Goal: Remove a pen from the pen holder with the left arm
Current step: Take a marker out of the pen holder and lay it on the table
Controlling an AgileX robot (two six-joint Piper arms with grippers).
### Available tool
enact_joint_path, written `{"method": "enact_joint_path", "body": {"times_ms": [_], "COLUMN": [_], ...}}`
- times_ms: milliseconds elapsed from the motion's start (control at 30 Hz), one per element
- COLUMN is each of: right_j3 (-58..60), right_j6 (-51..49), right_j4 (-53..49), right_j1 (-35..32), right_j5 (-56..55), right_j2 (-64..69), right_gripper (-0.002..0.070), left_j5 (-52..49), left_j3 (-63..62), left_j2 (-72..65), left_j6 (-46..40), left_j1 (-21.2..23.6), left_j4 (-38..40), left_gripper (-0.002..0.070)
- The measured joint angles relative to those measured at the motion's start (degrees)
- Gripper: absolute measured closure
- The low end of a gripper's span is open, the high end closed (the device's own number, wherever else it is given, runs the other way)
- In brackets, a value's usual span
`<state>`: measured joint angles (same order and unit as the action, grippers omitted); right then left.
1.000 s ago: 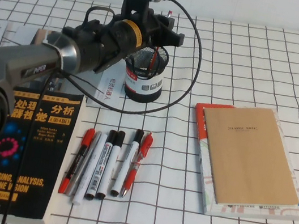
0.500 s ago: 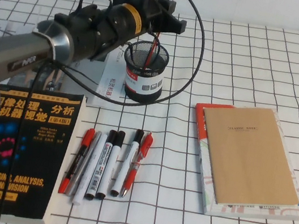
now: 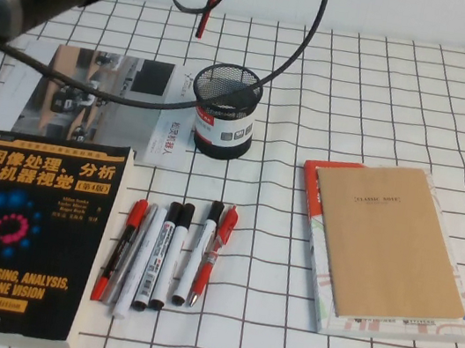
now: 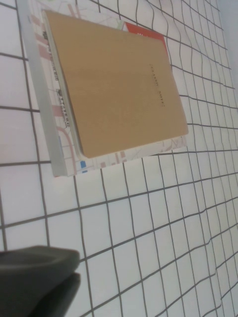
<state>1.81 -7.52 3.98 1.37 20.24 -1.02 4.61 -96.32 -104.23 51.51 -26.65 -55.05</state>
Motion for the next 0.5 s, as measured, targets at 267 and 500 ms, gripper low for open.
{"method": "enact_joint_path", "body": {"times_ms": [267, 500], "right_j3": [0.0, 0.0], "right_j6": [0.0, 0.0], "right_j4": [0.0, 0.0], "right_j1": [0.0, 0.0], "right_j5": [0.0, 0.0], "right_j2": [0.0, 0.0], "right_gripper": [0.0692, 0.0692], "left_j5": [-6.3, -16.9], "left_j3": [19.2, 33.7], "left_j2": [13.9, 17.4], "left_j6": [2.9, -7.4], "left_j1": [-0.6, -0.7], "left_j4": [5.3, 29.6], "left_gripper": [0.0645, 0.0645]}}
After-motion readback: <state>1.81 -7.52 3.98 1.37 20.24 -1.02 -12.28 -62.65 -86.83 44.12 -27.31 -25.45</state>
